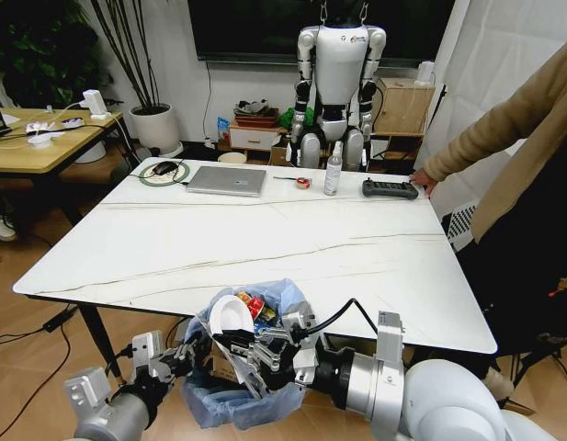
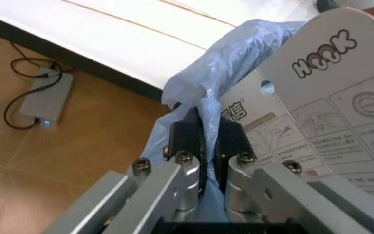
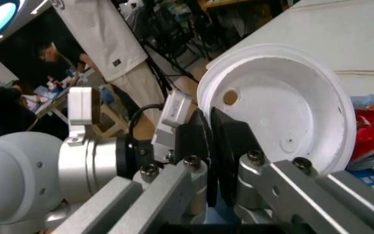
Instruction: Pick up the trash bin and place the trash from the table into it.
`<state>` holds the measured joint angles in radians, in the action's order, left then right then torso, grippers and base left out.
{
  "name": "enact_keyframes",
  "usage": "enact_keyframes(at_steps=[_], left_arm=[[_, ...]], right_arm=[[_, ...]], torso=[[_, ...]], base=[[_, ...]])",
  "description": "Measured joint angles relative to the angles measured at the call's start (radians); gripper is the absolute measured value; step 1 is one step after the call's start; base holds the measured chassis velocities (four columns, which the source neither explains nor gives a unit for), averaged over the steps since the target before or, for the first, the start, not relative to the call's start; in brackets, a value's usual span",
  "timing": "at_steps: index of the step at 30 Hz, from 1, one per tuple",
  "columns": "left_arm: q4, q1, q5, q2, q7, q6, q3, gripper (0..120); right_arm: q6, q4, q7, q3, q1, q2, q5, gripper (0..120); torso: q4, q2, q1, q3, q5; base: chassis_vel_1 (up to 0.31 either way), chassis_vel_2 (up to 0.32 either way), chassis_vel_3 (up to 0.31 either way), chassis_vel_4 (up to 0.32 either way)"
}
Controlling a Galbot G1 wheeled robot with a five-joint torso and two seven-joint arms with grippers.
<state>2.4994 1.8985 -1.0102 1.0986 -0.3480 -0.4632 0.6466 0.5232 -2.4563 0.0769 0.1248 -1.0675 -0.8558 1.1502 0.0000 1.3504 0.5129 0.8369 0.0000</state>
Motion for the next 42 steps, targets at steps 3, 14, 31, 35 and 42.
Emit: enact_keyframes(at_steps=[3,14,31,35,42], left_arm=[[0.000,0.003,0.001,0.000,0.000,0.000,0.000,0],[0.001,0.001,-0.003,-0.004,0.000,0.000,0.003,0],[0.001,-0.012,-0.012,-0.014,-0.001,0.000,0.009,0],[-0.001,-0.014,-0.012,-0.015,-0.001,-0.001,0.010,0],[-0.004,-0.009,-0.010,-0.020,-0.001,-0.001,0.021,0]], right_arm=[[-0.001,0.018,-0.004,0.006,0.002,-0.005,-0.011,3],[-0.007,0.068,-0.020,0.017,0.016,-0.006,-0.041,3],[-0.019,0.079,-0.039,0.018,0.012,0.013,-0.087,10],[-0.020,0.075,-0.039,0.015,0.012,0.017,-0.087,11],[-0.021,0.065,-0.039,0.009,0.012,0.021,-0.087,11]], torso=[[0.0000,0.000,0.000,0.000,0.0000],[0.0000,0.000,0.000,0.000,0.0000],[0.0000,0.000,0.000,0.000,0.0000],[0.0000,0.000,0.000,0.000,0.0000],[0.0000,0.000,0.000,0.000,0.0000]], base=[[0.000,0.000,0.000,0.000],[0.000,0.000,0.000,0.000],[0.000,0.000,0.000,0.000],[0.000,0.000,0.000,0.000],[0.000,0.000,0.000,0.000]])
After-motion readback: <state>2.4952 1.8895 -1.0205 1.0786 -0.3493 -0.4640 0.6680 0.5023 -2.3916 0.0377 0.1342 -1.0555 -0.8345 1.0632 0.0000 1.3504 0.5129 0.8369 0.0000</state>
